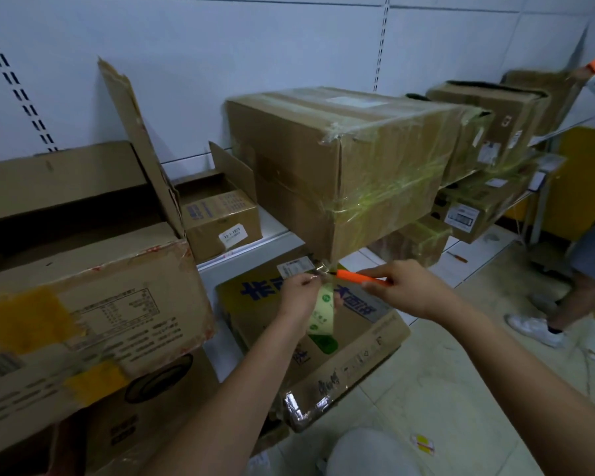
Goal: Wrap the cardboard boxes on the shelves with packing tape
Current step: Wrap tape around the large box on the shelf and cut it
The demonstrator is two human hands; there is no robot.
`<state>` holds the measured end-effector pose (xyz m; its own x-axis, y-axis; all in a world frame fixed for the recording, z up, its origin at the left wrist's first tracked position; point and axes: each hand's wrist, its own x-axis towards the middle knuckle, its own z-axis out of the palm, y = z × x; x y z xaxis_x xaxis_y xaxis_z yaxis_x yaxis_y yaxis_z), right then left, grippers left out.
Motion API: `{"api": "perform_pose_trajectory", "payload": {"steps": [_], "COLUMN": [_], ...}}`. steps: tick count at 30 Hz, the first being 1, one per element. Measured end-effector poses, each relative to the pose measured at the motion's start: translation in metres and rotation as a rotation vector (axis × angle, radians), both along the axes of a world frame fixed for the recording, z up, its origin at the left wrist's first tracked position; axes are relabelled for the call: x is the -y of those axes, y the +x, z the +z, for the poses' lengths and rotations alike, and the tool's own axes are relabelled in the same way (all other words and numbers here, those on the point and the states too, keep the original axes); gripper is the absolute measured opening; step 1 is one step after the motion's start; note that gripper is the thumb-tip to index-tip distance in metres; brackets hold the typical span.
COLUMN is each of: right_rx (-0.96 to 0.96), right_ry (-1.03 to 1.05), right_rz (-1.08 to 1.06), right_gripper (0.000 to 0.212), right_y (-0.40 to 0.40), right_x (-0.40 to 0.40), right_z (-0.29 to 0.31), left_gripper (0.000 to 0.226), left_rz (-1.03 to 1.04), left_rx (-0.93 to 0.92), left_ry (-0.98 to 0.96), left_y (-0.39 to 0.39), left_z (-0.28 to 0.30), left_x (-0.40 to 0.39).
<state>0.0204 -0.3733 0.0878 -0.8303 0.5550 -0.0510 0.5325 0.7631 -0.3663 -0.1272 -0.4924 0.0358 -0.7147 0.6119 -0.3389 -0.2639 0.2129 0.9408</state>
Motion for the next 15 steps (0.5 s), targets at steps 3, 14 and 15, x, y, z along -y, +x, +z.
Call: {"api": "perform_pose_trajectory", "payload": {"steps": [3,14,15], "right_rx": [0.023,0.096,0.092], "right_ry": [-0.014,0.153,0.098], "right_rz": [0.002,-0.188,-0.193], "right_gripper": [0.038,0.033,0.034], "right_y": [-0.008,-0.042,-0.044], "right_x": [0.002,0.011,0.01], "right_z": [-0.01,-0.021,-0.019], "left_gripper": [0.022,0.022,0.021], "left_rz": [-0.022,-0.007,0.005], "left_rx": [-0.088,-0.318,-0.341], "left_ry": [-0.051,-0.079,-0.073], "left_y": [-0.003,0.0,0.001], "left_z": [-0.007,0.0,0.0], "left_x": [-0.001,-0.006,-0.005]}}
